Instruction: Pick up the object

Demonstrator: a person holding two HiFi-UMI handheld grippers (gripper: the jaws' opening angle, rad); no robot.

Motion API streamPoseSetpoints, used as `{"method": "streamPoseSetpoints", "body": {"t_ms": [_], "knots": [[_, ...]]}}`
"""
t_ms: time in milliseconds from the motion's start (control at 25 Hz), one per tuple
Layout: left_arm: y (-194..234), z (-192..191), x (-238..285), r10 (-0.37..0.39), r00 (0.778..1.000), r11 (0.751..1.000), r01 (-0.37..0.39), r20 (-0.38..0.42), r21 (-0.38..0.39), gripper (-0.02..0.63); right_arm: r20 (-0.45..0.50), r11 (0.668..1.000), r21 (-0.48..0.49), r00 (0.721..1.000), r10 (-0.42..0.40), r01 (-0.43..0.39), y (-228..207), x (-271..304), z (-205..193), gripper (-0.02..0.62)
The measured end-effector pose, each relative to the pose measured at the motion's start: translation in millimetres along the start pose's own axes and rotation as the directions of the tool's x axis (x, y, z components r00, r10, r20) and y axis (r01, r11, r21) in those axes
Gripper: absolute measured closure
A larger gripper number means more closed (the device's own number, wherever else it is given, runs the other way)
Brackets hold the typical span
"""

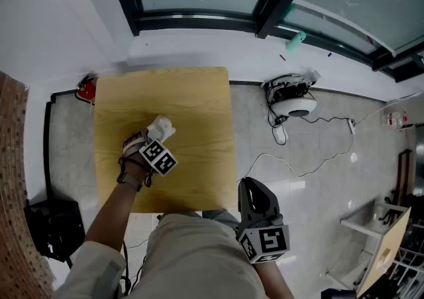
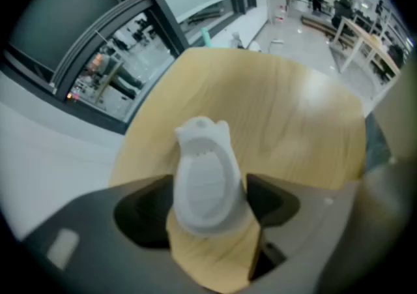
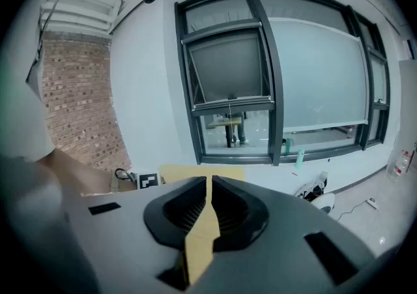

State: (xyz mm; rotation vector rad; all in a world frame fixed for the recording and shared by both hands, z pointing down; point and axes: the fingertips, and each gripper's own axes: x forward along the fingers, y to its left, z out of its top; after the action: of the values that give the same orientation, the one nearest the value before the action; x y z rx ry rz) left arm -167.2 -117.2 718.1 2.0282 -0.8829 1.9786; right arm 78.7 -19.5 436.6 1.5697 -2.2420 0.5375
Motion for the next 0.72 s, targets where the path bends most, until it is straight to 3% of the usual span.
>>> {"method": "streamPoseSetpoints", "body": {"t_ms": [200,240,560,720], "knots": [[18,-5,46,0.068,0.991,0.984,-0.048,-0.113,0.174,0.202,-0.017,1.0,0.0,1.0,-0.003,0.003,5,16,-3,0.566],[21,-5,50,0.063,0.989,0.98,-0.037,-0.132,0.193,0.231,-0.022,1.0,-0.001,1.0,-0.003,0.003,5,19,-3,0.566],[46,-5,70,-0.077,0.968,0.981,0.116,-0.239,0.154,0.015,-0.06,1.0,-0.01,0.998,0.018,-0.018,8,30,-11,0.566],[48,-6,77,-0.103,0.952,0.978,0.15,-0.288,0.146,0.011,-0.068,1.0,-0.009,0.998,0.014,-0.014,6,31,-15,0.566]]}}
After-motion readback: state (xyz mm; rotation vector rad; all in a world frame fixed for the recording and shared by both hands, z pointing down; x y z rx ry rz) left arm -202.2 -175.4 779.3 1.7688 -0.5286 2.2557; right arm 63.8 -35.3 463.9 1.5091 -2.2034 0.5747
